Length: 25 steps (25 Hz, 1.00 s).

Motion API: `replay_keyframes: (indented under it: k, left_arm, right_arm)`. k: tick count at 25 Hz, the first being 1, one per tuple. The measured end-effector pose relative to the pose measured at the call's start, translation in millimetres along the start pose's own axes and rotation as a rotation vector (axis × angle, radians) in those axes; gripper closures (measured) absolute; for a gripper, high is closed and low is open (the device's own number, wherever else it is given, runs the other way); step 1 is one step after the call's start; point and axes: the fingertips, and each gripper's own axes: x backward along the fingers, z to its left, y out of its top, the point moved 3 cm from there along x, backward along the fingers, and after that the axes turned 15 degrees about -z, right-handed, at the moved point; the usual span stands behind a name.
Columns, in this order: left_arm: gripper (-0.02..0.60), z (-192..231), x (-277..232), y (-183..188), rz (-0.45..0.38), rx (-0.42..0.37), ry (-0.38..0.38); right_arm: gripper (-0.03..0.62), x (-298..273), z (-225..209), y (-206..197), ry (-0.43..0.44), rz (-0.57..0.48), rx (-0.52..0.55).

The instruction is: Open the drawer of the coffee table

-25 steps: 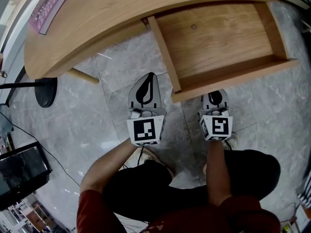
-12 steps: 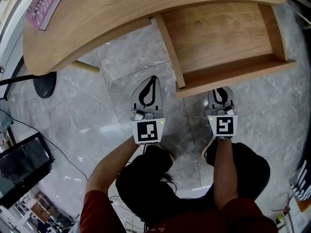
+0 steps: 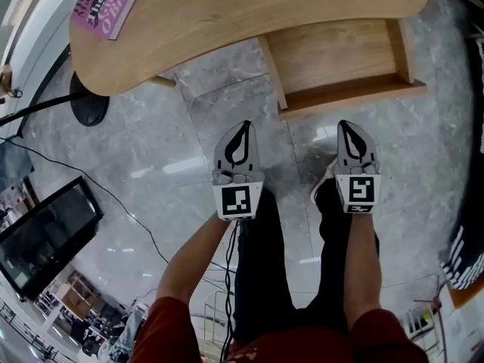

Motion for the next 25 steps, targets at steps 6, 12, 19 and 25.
replay_keyframes:
  k: [6,12,19,25]
  left_arm:
    - [0.575,2.9,29.4,99.8,0.052,0.058,0.075]
    - [0.575,21.3,52.8,218.7,0.021,0.069,0.151]
    - [0.575,34.8,73.1,329.8,-0.026,0.085,0.172]
    - [0.575,43.2,99.7,411.7,-0.070,0.085,0.177]
  right_arm:
    - [0.597,32.9,5.9,103.4,0.031,0.023,-0.003]
    - [0.597,57.8,22.0,232.3,0.084,-0.016,-0.033]
    - [0.597,76.4,19.7,349.8,0.110,-0.073,0.009]
    - [0.597,98.1,22.7,432.3,0.110,-0.130,0.009]
